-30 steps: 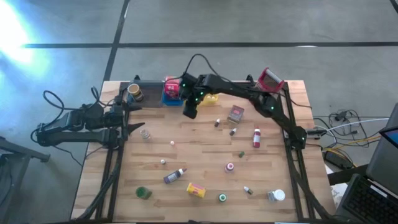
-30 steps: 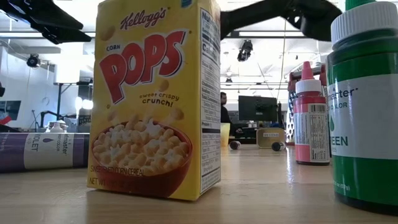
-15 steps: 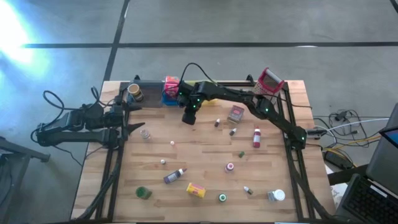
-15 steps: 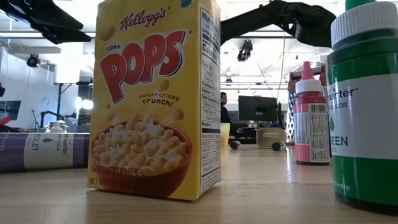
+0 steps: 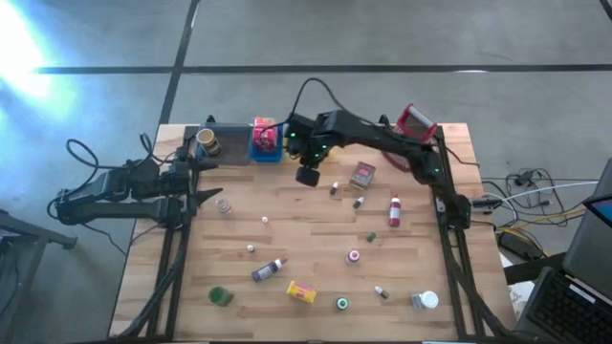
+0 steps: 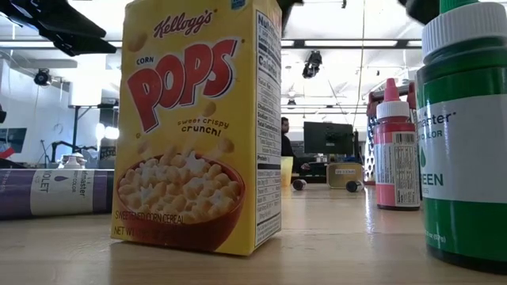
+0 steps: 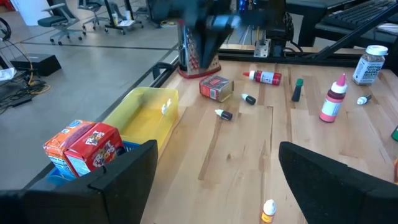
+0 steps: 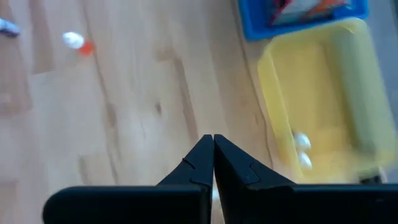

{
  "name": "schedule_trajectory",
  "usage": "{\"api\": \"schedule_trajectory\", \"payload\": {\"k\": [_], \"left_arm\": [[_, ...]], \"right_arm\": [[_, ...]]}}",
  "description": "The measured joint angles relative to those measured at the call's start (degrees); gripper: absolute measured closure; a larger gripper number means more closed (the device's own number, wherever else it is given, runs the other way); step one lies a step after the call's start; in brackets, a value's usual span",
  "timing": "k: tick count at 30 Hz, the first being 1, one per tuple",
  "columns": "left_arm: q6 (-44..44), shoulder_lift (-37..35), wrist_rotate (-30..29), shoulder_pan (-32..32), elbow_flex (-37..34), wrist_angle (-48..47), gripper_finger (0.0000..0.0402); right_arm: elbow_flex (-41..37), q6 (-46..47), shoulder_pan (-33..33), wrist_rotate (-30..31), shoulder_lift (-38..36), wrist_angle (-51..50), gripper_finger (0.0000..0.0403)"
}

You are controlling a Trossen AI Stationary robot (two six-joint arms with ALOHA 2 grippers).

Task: Pick & Place Kitchen Items
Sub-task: Put the green seasoning bottle into the black bin

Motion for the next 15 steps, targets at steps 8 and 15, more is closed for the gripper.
{"api": "schedule_trajectory", "payload": {"k": [8, 15], "left_arm": [[0.01, 0.0, -0.01, 0.01, -0.01, 0.0, 0.0062], [0.01, 0.0, -0.01, 0.02, -0.01, -0.01, 0.0062]], "right_arm": [[-1.61, 7.44, 2.97, 5.66, -7.64, -12.17, 0.0394], [-12.57, 14.31, 8.04, 8.37, -18.53, -13.38, 0.0394]]}}
